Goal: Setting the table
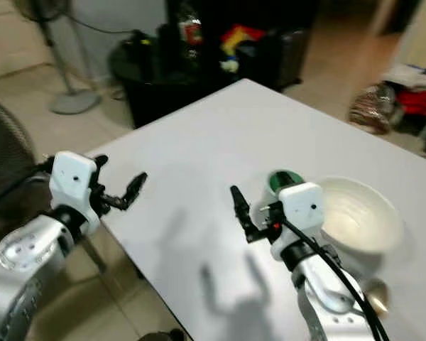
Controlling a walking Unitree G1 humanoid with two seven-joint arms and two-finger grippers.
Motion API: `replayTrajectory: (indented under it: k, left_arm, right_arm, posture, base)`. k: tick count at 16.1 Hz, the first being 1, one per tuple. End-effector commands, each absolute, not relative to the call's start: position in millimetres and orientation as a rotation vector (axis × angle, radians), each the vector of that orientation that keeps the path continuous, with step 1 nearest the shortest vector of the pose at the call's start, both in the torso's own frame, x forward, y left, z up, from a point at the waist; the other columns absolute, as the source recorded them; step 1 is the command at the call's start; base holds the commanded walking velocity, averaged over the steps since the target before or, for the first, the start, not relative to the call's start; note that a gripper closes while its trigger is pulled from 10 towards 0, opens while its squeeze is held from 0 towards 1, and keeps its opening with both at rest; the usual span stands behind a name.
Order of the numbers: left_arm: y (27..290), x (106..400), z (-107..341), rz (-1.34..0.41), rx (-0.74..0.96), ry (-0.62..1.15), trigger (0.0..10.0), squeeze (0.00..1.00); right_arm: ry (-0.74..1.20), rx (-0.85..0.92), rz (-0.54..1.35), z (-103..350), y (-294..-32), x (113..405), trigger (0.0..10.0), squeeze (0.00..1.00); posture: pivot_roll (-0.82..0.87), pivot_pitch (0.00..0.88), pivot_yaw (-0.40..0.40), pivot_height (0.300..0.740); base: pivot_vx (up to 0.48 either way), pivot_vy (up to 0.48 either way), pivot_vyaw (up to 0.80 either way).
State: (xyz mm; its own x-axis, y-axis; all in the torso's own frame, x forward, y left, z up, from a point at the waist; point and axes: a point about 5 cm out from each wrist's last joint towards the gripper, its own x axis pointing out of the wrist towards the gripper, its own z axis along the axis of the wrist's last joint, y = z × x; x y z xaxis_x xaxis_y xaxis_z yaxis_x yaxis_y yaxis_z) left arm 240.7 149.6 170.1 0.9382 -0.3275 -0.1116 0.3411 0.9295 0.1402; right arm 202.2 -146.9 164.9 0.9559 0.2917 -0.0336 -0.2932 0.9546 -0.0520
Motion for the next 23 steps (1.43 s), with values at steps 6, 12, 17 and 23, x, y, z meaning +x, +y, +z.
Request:
replayTrajectory:
  k: [6, 12, 17, 23]
  left_arm:
    - [155.1, 232.7, 161.3, -0.291, 0.174, 0.114, 10.0, 0.0]
    - [152.6, 232.1, 163.4, -0.295, 0.177, 0.1, 10.0, 0.0]
    - [150.9, 234.1, 164.7, -0.311, 0.167, 0.1, 10.0, 0.0]
    - [152.5, 235.1, 165.5, -0.318, 0.185, 0.104, 10.0, 0.0]
  right_arm:
    - [0.056, -0.04, 0.291, 157.9, -151.4, 204.9, 10.0, 1.0]
    - [0.034, 0.026, 0.24, 155.6, -151.1, 207.4, 10.0, 1.0]
    - [0.068, 0.053, 0.232, 146.9, -149.1, 206.6, 10.0, 1.0]
    - [0.091, 0.062, 0.212, 139.8, -149.2, 205.4, 10.0, 1.0]
  posture:
    - [0.08, 0.0, -0.027, 0.74]
    - [0.08, 0.0, -0.029, 0.74]
    - [0.09, 0.0, -0.031, 0.74]
    - [0.09, 0.0, -0.026, 0.74]
  base:
    - [0.0, 0.0, 0.8]
    - [0.0, 0.0, 0.8]
    - [0.0, 0.0, 0.8]
    - [0.0, 0.336, 0.8]
